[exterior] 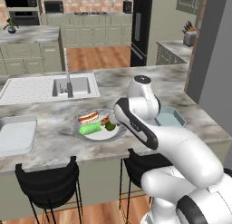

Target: Place one cooked food and one vegetable from the large plate to each tupperware container.

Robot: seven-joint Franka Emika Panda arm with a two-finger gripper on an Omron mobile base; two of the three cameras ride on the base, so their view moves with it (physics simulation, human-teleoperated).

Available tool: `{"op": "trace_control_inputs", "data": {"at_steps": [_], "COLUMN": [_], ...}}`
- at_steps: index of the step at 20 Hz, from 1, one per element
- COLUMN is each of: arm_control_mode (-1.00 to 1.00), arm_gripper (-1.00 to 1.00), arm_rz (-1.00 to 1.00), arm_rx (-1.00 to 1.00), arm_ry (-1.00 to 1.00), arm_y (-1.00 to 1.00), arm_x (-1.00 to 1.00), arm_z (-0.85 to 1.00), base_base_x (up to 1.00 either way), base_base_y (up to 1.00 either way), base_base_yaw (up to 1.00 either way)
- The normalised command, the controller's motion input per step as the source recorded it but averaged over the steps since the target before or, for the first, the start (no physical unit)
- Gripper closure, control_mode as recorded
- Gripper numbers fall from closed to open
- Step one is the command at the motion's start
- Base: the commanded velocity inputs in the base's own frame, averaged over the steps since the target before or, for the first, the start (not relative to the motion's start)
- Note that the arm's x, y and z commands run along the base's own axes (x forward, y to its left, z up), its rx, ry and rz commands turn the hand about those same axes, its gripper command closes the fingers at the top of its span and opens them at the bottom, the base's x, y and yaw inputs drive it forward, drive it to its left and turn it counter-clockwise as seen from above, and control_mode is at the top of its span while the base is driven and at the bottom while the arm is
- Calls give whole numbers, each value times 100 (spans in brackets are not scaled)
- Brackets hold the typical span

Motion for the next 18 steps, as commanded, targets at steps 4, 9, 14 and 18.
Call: {"op": "trace_control_inputs", "data": {"at_steps": [4, 9, 14, 18], "arm_control_mode": [-100, -100, -100, -100], "arm_gripper": [-100, -100, -100, -100], "arm_rz": [5, 5, 1, 0], "arm_rx": [-3, 0, -1, 0], "arm_ry": [0, 0, 0, 1], "arm_y": [0, 0, 3, 4], "arm_x": [47, 30, 40, 48], "arm_z": [-56, -48, -28, -10], "base_base_x": [0, 0, 0, 0], "base_base_y": [0, 0, 0, 0], "base_base_yaw": [0, 0, 0, 0]}}
